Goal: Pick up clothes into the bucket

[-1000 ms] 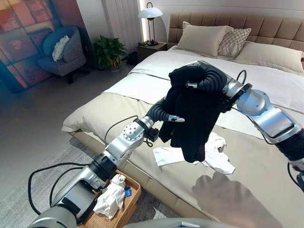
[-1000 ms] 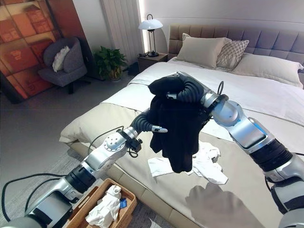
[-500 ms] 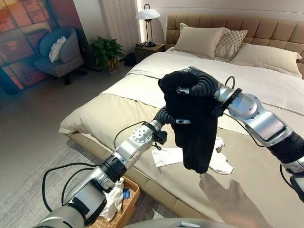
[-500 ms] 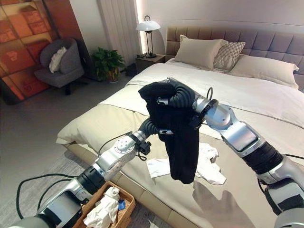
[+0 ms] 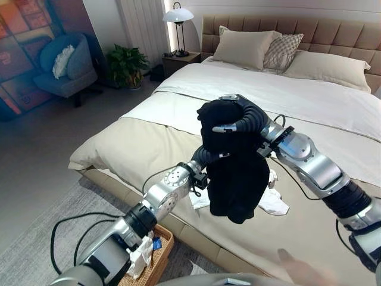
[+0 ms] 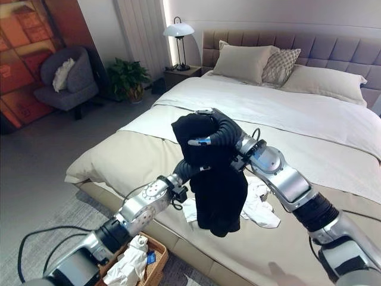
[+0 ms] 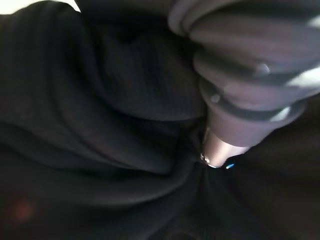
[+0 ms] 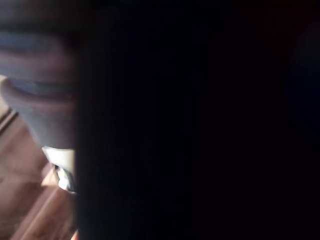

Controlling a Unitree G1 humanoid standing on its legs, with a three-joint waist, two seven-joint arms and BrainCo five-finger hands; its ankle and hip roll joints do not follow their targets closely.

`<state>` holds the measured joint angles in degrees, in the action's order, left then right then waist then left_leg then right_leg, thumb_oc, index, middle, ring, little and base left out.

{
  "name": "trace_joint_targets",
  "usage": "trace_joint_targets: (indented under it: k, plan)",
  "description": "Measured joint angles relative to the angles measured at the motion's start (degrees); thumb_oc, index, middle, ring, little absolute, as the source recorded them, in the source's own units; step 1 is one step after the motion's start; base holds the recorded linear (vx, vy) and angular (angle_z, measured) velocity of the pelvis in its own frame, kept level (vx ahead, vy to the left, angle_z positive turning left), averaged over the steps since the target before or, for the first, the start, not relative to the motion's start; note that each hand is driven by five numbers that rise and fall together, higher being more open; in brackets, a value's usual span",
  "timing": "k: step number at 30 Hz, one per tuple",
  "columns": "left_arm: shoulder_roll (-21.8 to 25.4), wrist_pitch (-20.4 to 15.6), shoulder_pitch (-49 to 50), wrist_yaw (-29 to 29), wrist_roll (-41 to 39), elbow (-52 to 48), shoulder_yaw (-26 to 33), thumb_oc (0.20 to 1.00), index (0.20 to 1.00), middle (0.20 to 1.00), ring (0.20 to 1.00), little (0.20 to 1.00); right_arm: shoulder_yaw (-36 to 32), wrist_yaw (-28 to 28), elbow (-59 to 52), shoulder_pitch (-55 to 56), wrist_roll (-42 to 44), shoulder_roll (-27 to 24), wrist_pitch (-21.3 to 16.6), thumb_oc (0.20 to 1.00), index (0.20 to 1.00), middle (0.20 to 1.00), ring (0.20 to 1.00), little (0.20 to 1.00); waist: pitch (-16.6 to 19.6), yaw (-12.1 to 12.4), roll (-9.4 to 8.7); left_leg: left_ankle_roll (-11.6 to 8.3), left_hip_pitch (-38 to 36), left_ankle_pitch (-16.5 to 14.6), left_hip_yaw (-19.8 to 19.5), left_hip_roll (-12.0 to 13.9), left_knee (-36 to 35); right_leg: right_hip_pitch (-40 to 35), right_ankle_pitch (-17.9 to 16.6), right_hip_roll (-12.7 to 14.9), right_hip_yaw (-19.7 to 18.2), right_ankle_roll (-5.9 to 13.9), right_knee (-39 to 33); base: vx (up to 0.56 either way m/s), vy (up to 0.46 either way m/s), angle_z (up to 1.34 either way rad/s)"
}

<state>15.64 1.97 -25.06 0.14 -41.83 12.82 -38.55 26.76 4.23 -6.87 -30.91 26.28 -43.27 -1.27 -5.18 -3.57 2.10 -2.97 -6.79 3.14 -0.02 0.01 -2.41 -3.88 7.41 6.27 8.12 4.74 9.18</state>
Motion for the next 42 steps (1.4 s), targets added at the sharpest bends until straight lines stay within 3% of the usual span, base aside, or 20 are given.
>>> trace_joint_targets:
  k: [4, 6, 8, 12, 14, 15, 19, 24, 29, 35, 40, 42]
  plan:
    - [0.24, 1.07, 5.39, 1.03, 3.7, -0.16, 1.86, 0.2, 0.2, 0.2, 0.2, 0.2, -7.73, -3.99, 0.23, 6.55, -0.22, 2.82, -0.63, 1.0, 1.0, 1.0, 1.0, 1.0, -0.23, 0.23, -0.18, 0.01, 0.95, 0.0, -0.24, -0.08, 0.25, 0.32, 0.0, -0.04, 0.36, 0.01, -0.08, -0.01, -0.004, 0.04]
    - [1.14, 0.52, 9.9, 1.19, 12.56, -2.0, 6.94, 0.2, 0.2, 0.2, 0.2, 0.2, -16.61, -6.55, -0.11, 12.01, -2.99, 4.19, -2.42, 1.0, 1.0, 1.0, 1.0, 1.0, -0.98, 0.13, -0.82, 0.34, 2.23, -0.25, -0.99, -0.06, 1.22, 0.88, 0.08, 0.07, 1.06, 0.08, -0.08, -0.05, -0.009, 0.15]
    - [2.94, 0.06, 12.27, 2.58, 17.66, -1.94, 10.92, 0.2, 0.2, 0.2, 0.2, 0.2, -20.77, -9.86, 1.46, 13.28, -6.91, 4.12, -2.78, 1.0, 1.0, 1.0, 1.0, 1.0, -1.96, 0.31, -1.22, 0.36, 4.03, -0.23, -1.72, -0.13, 1.98, 2.34, 0.1, 0.06, 1.6, 0.07, 0.88, -0.09, -0.02, 0.14]
    - [4.83, -2.66, 16.4, 7.15, 27.58, -2.53, 19.45, 0.2, 0.2, 0.2, 0.2, 0.2, -26.29, -15.81, 5.88, 17.36, -16.41, 4.76, -3.54, 1.0, 1.0, 1.0, 1.0, 1.0, -5.5, 1.81, -2.55, 0.36, 8.63, -0.22, -3.06, -0.38, 4.35, 6.55, 0.67, 0.59, 2.54, -0.34, 3.87, -0.07, -0.002, 0.16]
    - [5.28, -2.97, 17.62, 8.5, 29.16, -2.6, 21.82, 0.2, 0.2, 0.2, 0.2, 0.2, -27.41, -17.51, 6.97, 17.94, -19.1, 5.66, -3.55, 1.0, 1.0, 1.0, 1.0, 1.0, -6.97, 1.52, -2.78, 0.39, 9.97, -0.2, -3.44, -0.67, 5.16, 7.82, 1.17, 1.1, 3.03, -0.36, 5.15, -0.05, 0.02, 0.2]
    - [5.61, -3.6, 19.03, 10.44, 30.26, -2.53, 23.57, 0.2, 0.2, 0.2, 0.2, 0.2, -28.07, -20.02, 9.23, 18.06, -22.67, 7.09, -3.86, 1.0, 1.0, 1.0, 1.0, 1.0, -8.05, 2.62, -2.89, 0.41, 11.46, -0.23, -3.72, -1.09, 6.02, 9.53, 1.82, 1.65, 3.26, -0.4, 6.72, -0.04, 0.023, 0.09]
    - [6.39, -5.44, 21.8, 14.43, 33.61, -2.55, 28.92, 0.2, 0.2, 0.2, 0.2, 0.2, -29.64, -23.97, 15.38, 18.81, -25.73, 10.71, -4.22, 1.0, 1.0, 1.0, 1.0, 1.0, -11.58, 3.72, -2.97, 0.77, 15.02, -0.42, -4.81, -2.52, 8.1, 13.27, 3.26, 3.31, 3.47, -0.36, 10.71, -0.05, 0.039, 0.19]
    - [8.44, -7.16, 22.09, 18.97, 34.29, -2.53, 35.96, 0.2, 0.2, 0.2, 0.2, 0.2, -29.93, -25.95, 22.04, 18.39, -26.13, 11.59, -4.2, 1.0, 1.0, 1.0, 1.0, 1.0, -14.95, 5.27, -2.73, 0.98, 19.93, -0.63, -5.05, -3.72, 11.23, 17.99, 3.86, 4.83, 3.54, -0.42, 14.27, -0.05, 0.055, 0.08]
    - [10.74, -9.39, 21.01, 23.51, 34.28, -2.52, 41.03, 0.2, 0.2, 0.2, 0.2, 0.2, -30.63, -27.91, 30.91, 13.81, -25.02, 12.1, -3.73, 1.0, 1.0, 1.0, 1.0, 1.0, -19.96, 6.46, -0.99, 1.3, 26.05, -1.62, -5.12, -4.66, 15.97, 23.4, 4.23, 6.07, 3.39, -0.7, 17.92, -0.05, 0.051, 0.05]
    - [11.54, -10.34, 16.3, 27.35, 34.32, -0.04, 41.24, 0.2, 0.2, 0.2, 0.2, 0.2, -30.26, -31.62, 36.57, 6.88, -24.2, 11.53, -2.97, 1.0, 1.0, 1.0, 1.0, 1.0, -24.79, 7.62, 0.34, 1.53, 35.25, -3.52, -4.92, -5.67, 24.12, 31.96, 5.59, 7.35, 2.51, -1.51, 25.05, -0.03, 0.055, 0.05]
    - [11.78, -9.65, 11.43, 31.72, 34.53, 8.95, 38.69, 0.2, 0.2, 0.2, 0.2, 0.2, -25.0, -34.9, 40.15, 3.29, -26.94, 8.61, -1.42, 1.0, 1.0, 1.0, 1.0, 1.0, -25.52, 7.43, 0.28, 2.41, 46.49, -8.11, -4.26, -6.29, 35.65, 42.03, 8.48, 7.94, 0.38, -2.51, 33.8, -0.02, 0.042, -0.03]
    - [11.97, -8.74, 10.08, 32.71, 35.3, 9.48, 38.32, 0.2, 0.2, 0.2, 0.2, 0.2, -24.76, -35.46, 41.06, 2.19, -26.95, 8.05, -0.83, 1.0, 1.0, 1.0, 1.0, 1.0, -25.57, 7.03, 0.24, 2.46, 50.13, -8.12, -3.97, -6.25, 37.44, 45.41, 8.47, 8.01, 0.15, -2.54, 35.17, -0.07, 0.029, -0.06]
